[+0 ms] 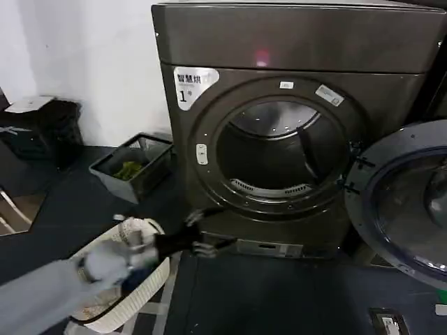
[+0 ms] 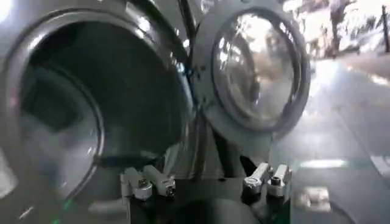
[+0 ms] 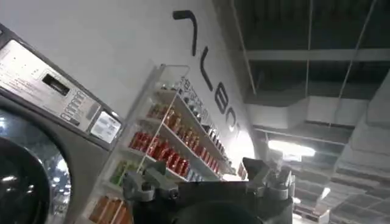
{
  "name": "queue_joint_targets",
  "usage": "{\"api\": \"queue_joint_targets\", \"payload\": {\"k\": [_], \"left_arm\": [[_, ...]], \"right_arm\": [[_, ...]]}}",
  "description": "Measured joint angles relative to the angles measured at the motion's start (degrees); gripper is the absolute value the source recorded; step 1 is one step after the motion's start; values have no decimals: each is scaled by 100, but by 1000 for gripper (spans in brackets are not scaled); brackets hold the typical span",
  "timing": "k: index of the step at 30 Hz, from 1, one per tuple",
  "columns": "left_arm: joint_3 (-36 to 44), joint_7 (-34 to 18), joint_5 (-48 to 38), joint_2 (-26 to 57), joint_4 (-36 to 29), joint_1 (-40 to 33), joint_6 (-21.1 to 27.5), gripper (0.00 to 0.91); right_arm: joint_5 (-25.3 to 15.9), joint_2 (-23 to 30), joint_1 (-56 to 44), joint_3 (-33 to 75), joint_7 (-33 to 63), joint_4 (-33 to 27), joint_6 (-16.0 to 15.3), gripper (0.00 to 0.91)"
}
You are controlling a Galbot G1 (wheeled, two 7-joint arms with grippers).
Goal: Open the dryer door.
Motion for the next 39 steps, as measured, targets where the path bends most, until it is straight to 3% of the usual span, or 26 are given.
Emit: {"api": "queue_joint_targets", "payload": {"k": [7, 13, 17, 24, 39], "left_arm": [[-768, 88, 414, 1091, -332, 849, 541, 907], [-1173, 80, 388, 1915, -592, 1168, 1064, 907], [-1383, 406, 461, 2331, -623, 1276, 1311, 907], [-1529, 855, 1139, 2730, -246, 1353, 1691, 907], [-1604, 1034, 1858, 3043, -81, 1374, 2093, 907]], "right_arm": [[101, 18, 102, -101, -3, 63, -68, 907], [94, -12, 98, -76, -4, -8, -49, 907], [109, -34, 104, -71, -8, -67, 29, 907], [92, -59, 137, -96, -12, -161, 82, 907], [90, -61, 200, -138, -52, -199, 119, 907]]}}
